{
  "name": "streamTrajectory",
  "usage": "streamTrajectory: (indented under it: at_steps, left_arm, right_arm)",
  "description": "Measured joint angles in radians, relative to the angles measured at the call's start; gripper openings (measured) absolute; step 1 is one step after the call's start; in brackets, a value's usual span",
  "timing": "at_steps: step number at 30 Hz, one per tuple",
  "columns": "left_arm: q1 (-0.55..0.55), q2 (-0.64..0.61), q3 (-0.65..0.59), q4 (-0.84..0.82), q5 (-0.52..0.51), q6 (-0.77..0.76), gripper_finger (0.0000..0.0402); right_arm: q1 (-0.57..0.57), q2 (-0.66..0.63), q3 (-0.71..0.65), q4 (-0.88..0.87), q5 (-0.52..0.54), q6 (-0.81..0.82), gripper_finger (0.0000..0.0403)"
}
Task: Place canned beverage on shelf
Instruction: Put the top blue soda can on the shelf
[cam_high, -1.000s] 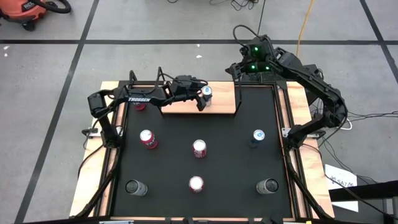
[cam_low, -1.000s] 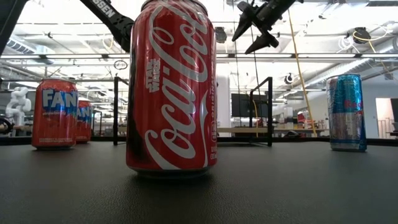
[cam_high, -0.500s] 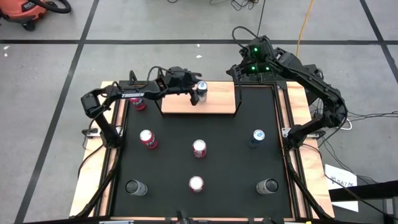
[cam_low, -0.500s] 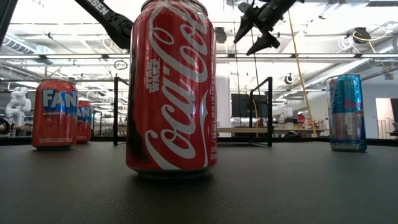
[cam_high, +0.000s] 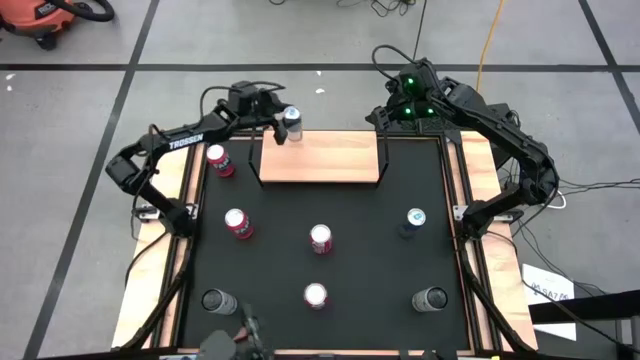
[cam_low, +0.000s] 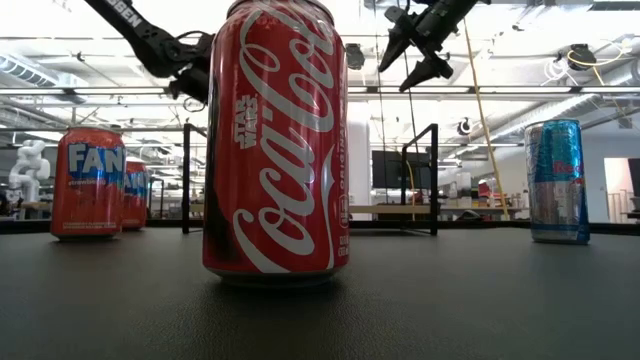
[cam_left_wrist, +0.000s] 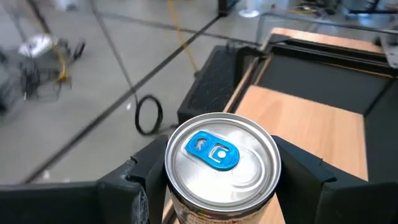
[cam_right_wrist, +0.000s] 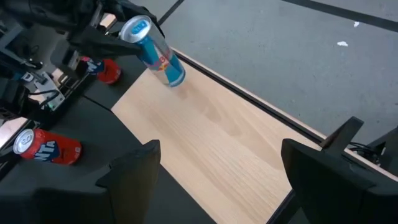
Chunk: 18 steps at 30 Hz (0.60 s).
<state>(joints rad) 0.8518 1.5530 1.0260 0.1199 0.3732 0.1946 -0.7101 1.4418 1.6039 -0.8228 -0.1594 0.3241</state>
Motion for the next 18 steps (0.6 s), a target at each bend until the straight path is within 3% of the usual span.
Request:
streamTrajectory:
  at_steps: [10, 18]
  left_arm:
    - [0.013, 0.011, -0.001, -0.089, -0.191, -0.084, 0.0215]
    - [0.013, 0.011, -0.014, -0.079, -0.229, -0.108, 0.0216]
  right_arm:
    - [-0.001, 0.000, 0.000, 0.044, 0.004, 0.000, 0.0320]
    - [-0.004, 0.000, 0.000, 0.056, 0.006, 0.000, 0.0320]
